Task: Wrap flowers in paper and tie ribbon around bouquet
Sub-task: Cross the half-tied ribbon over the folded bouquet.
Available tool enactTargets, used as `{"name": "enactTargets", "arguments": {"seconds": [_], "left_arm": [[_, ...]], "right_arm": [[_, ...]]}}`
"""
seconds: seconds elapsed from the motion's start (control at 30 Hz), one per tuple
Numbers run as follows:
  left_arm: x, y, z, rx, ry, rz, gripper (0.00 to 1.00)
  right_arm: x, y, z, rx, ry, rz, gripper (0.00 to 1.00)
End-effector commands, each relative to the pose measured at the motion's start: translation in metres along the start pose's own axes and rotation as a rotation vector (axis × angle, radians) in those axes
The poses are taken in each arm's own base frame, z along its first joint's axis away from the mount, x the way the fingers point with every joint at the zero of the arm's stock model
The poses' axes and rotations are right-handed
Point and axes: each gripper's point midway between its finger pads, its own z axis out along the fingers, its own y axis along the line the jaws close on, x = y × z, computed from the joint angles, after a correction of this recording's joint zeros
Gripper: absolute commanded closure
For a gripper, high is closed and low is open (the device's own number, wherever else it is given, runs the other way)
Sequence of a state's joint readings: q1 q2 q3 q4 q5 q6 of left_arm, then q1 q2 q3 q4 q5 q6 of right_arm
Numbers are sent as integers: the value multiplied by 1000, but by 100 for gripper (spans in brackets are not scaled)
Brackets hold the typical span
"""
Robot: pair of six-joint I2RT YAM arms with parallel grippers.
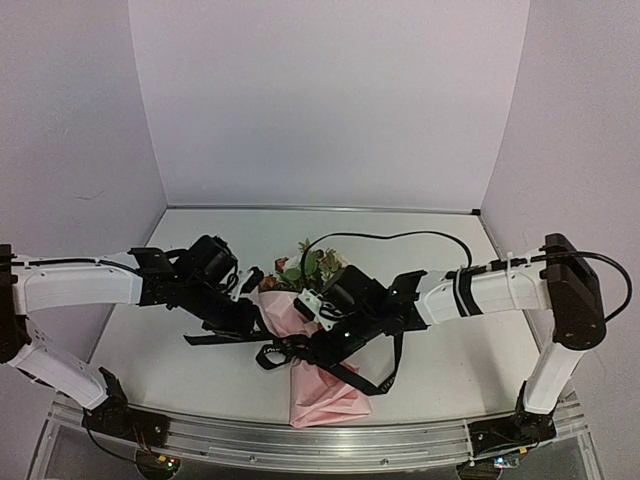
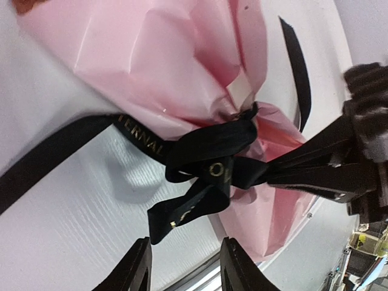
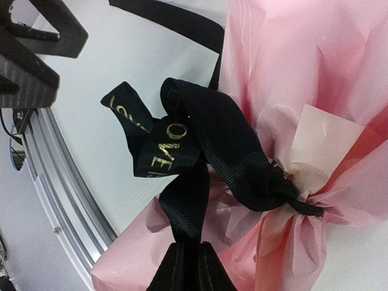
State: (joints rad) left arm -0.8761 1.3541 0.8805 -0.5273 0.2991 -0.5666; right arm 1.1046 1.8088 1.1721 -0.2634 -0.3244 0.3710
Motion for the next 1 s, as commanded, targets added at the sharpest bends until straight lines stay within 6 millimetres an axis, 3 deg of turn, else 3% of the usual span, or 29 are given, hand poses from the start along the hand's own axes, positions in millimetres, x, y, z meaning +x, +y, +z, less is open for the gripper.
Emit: {"name": "enactTargets", "arguments": {"seconds": [0.0,0.23,0.63,0.97], "left_arm": [[-44,-27,-13,49,-141,159,60],[-57,-35,17,72,-110,312,60],[-56,-31,44,78,-52,383,49],[-48,-25,61,83,8,390,47]], "right_arm": [[-21,20,-21,-54,-65,-30,81],[-19,17,-28,-48,-94,-40,64],[18,14,-37,-66,2,-71,56],[35,15,-42,-81,77,-76,58]]}}
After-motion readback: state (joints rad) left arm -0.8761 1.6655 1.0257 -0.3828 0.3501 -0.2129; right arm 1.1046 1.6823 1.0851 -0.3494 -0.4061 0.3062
